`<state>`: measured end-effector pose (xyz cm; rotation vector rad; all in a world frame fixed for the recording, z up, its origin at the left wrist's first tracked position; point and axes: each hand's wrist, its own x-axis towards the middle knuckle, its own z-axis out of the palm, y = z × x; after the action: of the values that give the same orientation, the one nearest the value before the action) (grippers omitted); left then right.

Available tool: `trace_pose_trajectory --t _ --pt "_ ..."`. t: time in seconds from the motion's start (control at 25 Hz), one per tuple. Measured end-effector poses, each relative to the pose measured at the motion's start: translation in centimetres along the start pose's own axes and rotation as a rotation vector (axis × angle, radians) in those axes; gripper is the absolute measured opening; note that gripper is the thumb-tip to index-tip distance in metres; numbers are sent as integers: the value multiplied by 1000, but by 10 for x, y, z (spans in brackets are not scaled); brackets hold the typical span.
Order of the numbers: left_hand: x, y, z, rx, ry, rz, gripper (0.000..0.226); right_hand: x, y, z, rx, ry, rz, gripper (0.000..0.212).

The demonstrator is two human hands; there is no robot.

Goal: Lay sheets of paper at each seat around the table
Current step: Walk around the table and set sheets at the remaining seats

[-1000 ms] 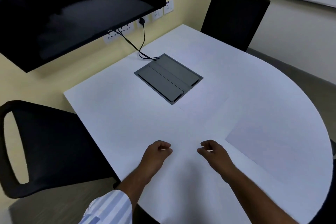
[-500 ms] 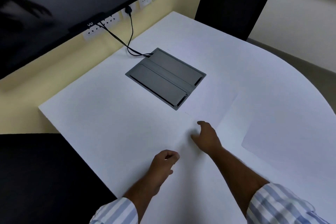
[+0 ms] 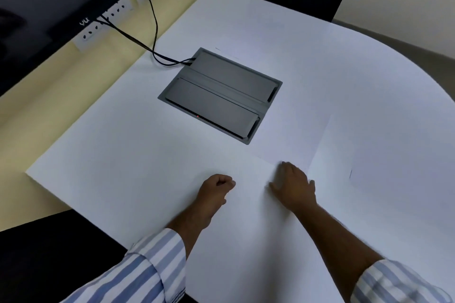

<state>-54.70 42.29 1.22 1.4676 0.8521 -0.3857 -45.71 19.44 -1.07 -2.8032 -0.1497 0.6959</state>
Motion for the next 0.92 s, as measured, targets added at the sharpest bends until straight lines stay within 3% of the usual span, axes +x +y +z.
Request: trace_pose_trajectory --t 0.16,0.4,0.56,0.72,0.92 --pt "20 -3 7 68 9 38 39 -61 -1 25 28 -37 -1 82" --pt "40 -13 34 866 79 457 71 -87 7 41 153 -9 -8 76" --pt "53 -9 50 1131 79 531 81 -54 15 26 288 131 111 62" --pt "58 -13 62 1213 138 485 86 -22 17 15 305 168 348 82" --pt "51 -18 72 1200 191 470 79 -20 -7 41 309 173 354 102"
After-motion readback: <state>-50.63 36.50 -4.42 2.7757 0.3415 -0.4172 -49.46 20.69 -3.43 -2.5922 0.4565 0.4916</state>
